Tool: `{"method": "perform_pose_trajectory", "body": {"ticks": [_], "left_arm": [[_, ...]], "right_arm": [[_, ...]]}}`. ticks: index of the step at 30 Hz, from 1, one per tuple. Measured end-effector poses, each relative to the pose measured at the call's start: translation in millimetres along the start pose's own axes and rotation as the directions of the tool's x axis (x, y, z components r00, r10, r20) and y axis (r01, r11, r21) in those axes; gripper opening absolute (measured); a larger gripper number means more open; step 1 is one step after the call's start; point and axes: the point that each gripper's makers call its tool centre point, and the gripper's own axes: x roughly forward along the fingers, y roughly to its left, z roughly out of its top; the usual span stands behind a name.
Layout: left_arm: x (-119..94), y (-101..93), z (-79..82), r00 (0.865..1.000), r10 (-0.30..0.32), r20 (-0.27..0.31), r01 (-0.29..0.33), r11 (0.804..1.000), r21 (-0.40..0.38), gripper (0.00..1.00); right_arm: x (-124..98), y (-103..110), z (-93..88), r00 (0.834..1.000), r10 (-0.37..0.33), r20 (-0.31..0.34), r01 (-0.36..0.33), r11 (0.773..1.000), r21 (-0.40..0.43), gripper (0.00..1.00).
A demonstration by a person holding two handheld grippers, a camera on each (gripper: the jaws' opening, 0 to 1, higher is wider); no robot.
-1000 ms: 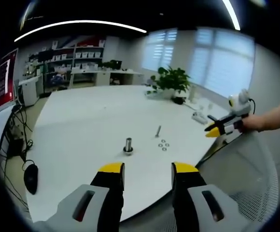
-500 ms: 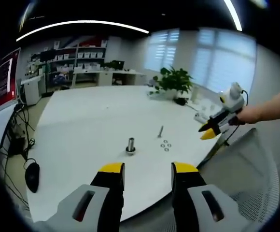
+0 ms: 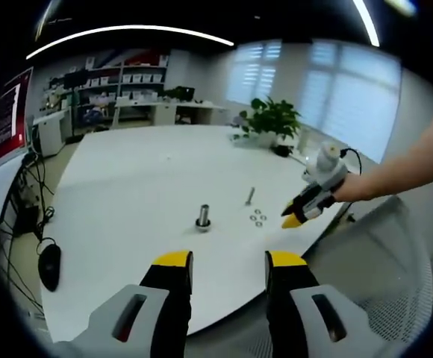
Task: Place the washer onto the threaded stud by aligning its center hole with the stud, sliding it down to the base, and recovering from edge contact or off-axis alignment until the washer reaches the visible bottom stop.
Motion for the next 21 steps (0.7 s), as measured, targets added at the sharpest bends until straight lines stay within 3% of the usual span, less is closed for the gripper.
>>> {"method": "perform_pose_trajectory", "body": {"ticks": [6,10,16,19,21], "left_arm": [[0.5,1.6,-2.2,1.000,0.007,-0.012,-0.007,1.000,-0.003,0.37],[1.4,2.2,-3.2,1.000,0.006,-0.018,-0.006,1.000,-0.001,0.37],[1.4,3.5,-3.8,1.000,0.010,-0.022,-0.010,1.000,0.001,0.37],[1.7,3.5,-2.5,1.000,0.008,-0.018,-0.008,1.000,-0.001,0.37],[1.6,4.6,-3.0,1.000,0.013,-0.020,-0.013,1.000,-0.004,0.37]], "right_arm": [[18.5,-12.8,2.1,0.999,-0.028,-0.030,0.027,0.999,-0.026,0.28],[27.3,-20.1,6.8,1.000,-0.021,-0.022,0.022,0.999,0.049,0.27],[37.4,-22.9,7.7,0.998,-0.031,-0.062,0.032,0.999,0.005,0.27],[40.4,-23.1,18.4,1.000,-0.009,0.000,0.009,0.994,0.106,0.27],[42.9,-23.3,15.5,1.000,-0.014,-0.027,0.016,0.997,0.079,0.27]]}}
